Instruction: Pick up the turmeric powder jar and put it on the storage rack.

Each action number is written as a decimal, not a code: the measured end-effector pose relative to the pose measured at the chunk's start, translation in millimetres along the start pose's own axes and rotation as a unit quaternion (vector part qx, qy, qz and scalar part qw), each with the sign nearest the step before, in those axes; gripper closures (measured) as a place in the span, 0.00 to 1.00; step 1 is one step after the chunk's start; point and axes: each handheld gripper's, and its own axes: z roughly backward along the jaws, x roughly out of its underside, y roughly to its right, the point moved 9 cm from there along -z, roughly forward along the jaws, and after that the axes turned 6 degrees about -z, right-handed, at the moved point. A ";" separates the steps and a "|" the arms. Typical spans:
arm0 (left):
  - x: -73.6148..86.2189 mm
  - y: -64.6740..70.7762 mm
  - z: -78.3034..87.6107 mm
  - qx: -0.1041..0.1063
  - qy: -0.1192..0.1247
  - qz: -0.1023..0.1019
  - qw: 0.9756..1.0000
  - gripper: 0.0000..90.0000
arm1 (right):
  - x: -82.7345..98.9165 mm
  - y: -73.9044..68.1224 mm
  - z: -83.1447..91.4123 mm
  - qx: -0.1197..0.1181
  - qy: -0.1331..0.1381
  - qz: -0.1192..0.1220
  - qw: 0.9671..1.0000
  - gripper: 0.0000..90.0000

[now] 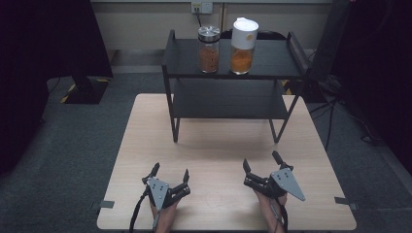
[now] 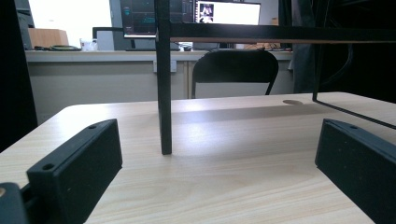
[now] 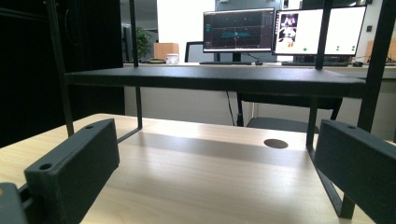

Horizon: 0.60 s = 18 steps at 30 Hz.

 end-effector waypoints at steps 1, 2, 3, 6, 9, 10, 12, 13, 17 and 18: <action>0.0 0.0 0.0 0.000 0.000 0.000 1.000 0.00 | 3.3 -0.1 1.3 -0.001 0.001 0.000 1.000 0.00; 0.0 0.0 0.0 0.000 0.000 0.000 1.000 0.00 | 6.3 -0.1 2.1 -0.001 0.001 0.000 1.000 0.00; 0.0 0.0 0.0 0.000 0.000 0.000 1.000 0.00 | 9.1 -0.2 2.8 0.000 -0.001 0.000 1.000 0.00; 0.0 0.0 0.0 0.000 0.000 0.000 1.000 0.00 | 17.2 -0.5 4.7 0.002 -0.005 0.000 1.000 0.00; 0.0 0.0 0.0 0.000 0.000 0.000 1.000 0.00 | 24.4 -0.3 6.7 0.007 -0.012 -0.003 1.000 0.00; 0.0 0.0 0.0 0.000 0.000 0.000 1.000 0.00 | 26.6 0.0 7.4 0.008 -0.013 -0.006 1.000 0.00; 0.0 0.0 0.0 0.000 0.000 0.000 1.000 0.00 | 29.9 -0.2 8.9 0.012 -0.013 -0.004 1.000 0.00; 0.0 0.0 0.0 0.000 0.000 0.000 1.000 0.00 | 30.9 0.0 9.4 0.013 -0.013 -0.006 1.000 0.00; 0.0 0.0 0.0 0.000 0.000 0.000 1.000 0.00 | 33.9 0.2 9.7 0.019 -0.013 -0.002 1.000 0.00; 0.0 0.0 0.0 0.000 0.000 0.000 1.000 0.00 | 34.6 0.5 9.7 0.020 -0.014 -0.002 1.000 0.00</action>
